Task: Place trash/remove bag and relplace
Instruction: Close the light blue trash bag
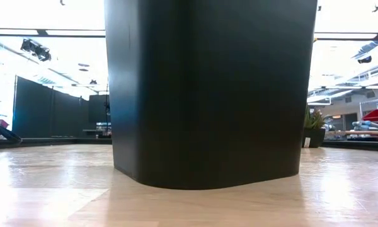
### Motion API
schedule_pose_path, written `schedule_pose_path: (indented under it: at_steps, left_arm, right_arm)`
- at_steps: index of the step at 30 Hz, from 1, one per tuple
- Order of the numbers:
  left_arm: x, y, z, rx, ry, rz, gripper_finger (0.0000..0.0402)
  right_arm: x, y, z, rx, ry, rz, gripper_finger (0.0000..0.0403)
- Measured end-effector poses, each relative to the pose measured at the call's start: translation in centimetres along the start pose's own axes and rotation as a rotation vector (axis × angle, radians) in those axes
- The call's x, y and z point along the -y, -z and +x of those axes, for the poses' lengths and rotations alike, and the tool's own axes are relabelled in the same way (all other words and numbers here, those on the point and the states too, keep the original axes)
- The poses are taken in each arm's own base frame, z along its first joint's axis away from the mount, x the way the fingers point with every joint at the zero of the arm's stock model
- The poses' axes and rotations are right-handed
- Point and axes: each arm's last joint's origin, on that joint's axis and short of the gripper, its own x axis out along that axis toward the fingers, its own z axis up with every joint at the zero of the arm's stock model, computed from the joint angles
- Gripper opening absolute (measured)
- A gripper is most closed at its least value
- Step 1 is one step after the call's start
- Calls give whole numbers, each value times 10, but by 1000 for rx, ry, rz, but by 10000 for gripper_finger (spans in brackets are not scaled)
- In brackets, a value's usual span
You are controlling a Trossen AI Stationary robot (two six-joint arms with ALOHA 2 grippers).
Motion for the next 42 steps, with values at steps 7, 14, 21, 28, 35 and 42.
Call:
schedule_pose_path:
  at_steps: [7, 14, 21, 28, 35, 42]
  left_arm:
    - [3, -7, 0, 139, -19, -25, 0]
    - [4, -10, 1, 196, -31, -62, 0]
    - [6, -14, -4, 242, 0, -78, 0]
    - [1, -15, -17, 317, -17, -90, 0]
    - [0, -19, -28, 417, -3, -64, 0]
    - [6, -27, -39, 527, 44, 13, 0]
  right_arm:
    - [10, 13, 15, -19, -4, -32, 122]
    - [24, 17, 13, -31, 32, -40, 41]
    - [29, 21, 12, -58, 19, -12, 1]
    - [27, 26, 11, -108, 2, -9, 0]
    - [25, 33, 10, -184, -16, 22, 0]
    - [24, 37, 9, -232, -10, 0, 0]
